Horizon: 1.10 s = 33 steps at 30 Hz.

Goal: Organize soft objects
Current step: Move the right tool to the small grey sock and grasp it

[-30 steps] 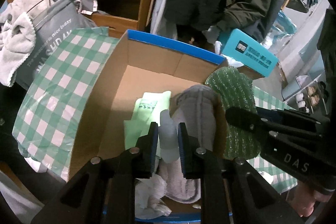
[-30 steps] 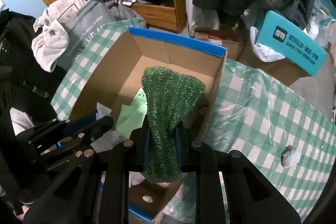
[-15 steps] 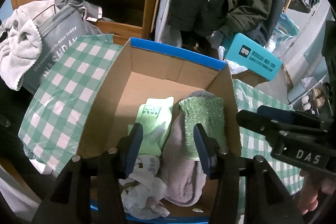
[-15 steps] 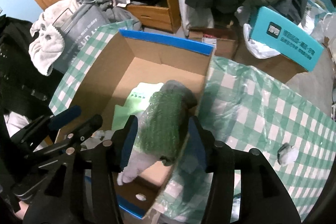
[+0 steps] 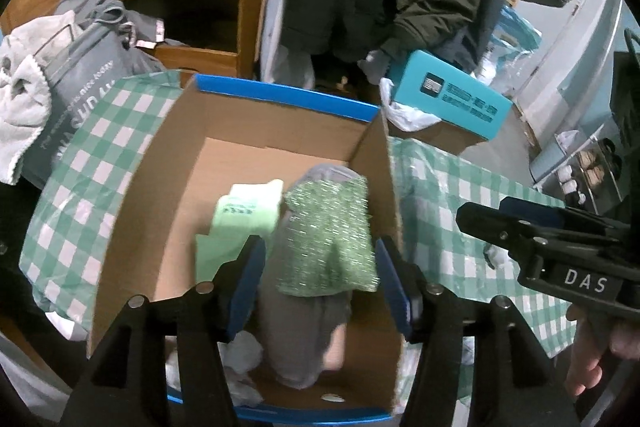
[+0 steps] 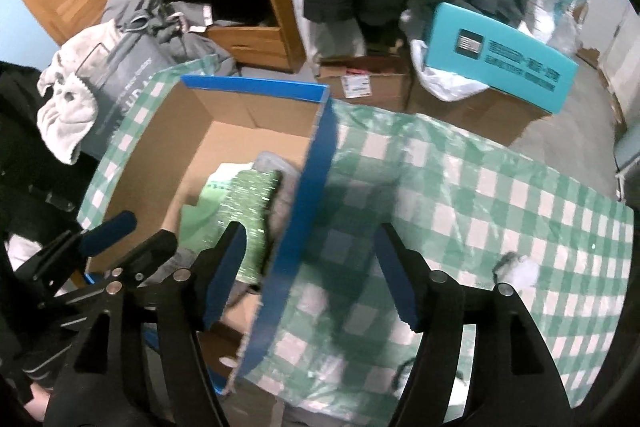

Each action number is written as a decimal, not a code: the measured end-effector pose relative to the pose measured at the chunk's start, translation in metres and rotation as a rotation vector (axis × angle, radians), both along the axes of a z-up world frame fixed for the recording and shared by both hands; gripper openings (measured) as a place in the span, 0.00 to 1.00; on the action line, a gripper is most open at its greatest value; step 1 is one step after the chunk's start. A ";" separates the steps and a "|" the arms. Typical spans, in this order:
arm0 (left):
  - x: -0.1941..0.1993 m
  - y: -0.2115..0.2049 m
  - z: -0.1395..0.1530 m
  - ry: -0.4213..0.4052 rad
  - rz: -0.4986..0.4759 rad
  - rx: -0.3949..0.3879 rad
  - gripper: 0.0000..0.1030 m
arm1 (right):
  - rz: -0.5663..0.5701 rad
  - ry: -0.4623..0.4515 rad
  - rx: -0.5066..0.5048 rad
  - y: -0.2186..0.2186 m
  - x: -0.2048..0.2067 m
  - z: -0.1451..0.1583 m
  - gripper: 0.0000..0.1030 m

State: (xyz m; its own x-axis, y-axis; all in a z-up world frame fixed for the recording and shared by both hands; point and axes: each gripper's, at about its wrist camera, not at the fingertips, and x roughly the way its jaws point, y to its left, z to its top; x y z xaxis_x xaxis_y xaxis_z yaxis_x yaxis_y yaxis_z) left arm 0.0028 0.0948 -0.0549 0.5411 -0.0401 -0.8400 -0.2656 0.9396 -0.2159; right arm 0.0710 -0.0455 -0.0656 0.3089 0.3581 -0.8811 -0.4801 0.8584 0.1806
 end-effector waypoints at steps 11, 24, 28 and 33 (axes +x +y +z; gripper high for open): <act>0.012 -0.041 0.000 0.001 -0.068 -0.022 0.57 | -0.111 0.014 -0.026 -0.059 0.007 -0.015 0.66; 0.033 -0.099 0.000 0.016 -0.169 -0.007 0.57 | -0.228 0.013 -0.030 -0.124 0.018 -0.021 0.67; 0.042 -0.119 -0.002 0.019 -0.208 -0.016 0.57 | -0.253 0.016 -0.057 -0.139 0.024 -0.029 0.67; 0.053 -0.138 -0.008 0.032 -0.247 -0.024 0.58 | -0.288 0.036 -0.065 -0.159 0.033 -0.040 0.67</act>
